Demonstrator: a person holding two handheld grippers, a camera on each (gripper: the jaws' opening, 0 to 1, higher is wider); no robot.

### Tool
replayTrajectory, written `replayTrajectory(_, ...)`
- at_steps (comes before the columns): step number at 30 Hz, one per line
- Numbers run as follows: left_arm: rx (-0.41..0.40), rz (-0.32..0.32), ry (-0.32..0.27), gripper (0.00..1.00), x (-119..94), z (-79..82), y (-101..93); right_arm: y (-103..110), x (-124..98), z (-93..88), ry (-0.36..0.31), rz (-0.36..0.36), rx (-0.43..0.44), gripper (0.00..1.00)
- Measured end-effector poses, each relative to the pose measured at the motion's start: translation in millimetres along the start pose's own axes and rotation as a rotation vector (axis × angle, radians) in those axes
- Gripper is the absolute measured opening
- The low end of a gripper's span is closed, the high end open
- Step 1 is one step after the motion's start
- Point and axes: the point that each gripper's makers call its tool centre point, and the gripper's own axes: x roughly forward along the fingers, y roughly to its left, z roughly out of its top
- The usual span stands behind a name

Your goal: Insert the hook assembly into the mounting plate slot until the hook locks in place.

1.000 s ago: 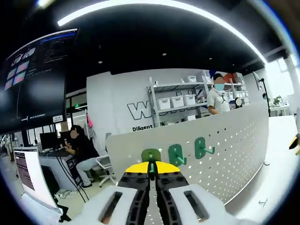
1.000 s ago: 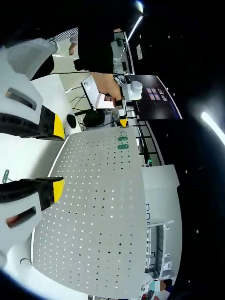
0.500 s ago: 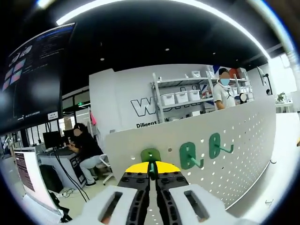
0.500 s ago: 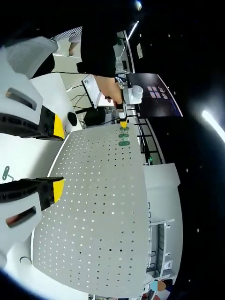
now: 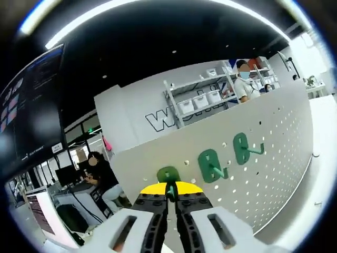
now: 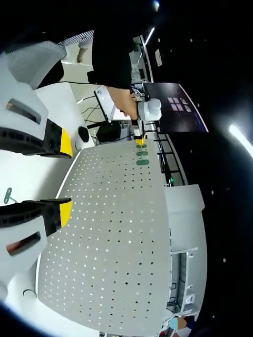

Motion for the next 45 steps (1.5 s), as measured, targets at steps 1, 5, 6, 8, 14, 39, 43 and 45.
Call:
replayTrajectory(1,-0.004,0.0,0.0,0.04,-1,0.0,0.0,0,0,-0.2,0.001,0.0,-0.001,0.3)
replayTrajectory(5,-0.041,0.001,-0.004,0.1,-2,1.0,1.5,-1,-1,0.2,-0.002,-0.003,-0.002,0.3)
replayTrajectory(6,-0.046,0.007,-0.006,0.12,-4,1.4,3.3,-1,-1,0.5,-0.003,-0.005,-0.003,0.3)
replayTrajectory(8,-0.064,0.008,-0.009,0.12,-8,1.2,3.7,-2,-2,0.7,-0.005,-0.009,-0.003,0.3)
replayTrajectory(14,-0.123,0.011,-0.019,0.15,-28,-5.2,0.3,-7,-7,2.4,-0.014,-0.024,-0.003,0.3)
replayTrajectory(39,-0.234,-0.149,-0.03,0.17,-144,-22.5,-72.1,-44,-3,-49.8,0.082,-0.076,0.062,0.29)
replayTrajectory(43,-0.259,-0.171,-0.017,0.17,-161,-30.8,-85.1,-48,3,-73.7,0.131,-0.076,0.091,0.29)
replayTrajectory(45,-0.264,-0.186,-0.006,0.16,-168,-35.2,-92.3,-49,5,-83.8,0.15,-0.073,0.103,0.29)
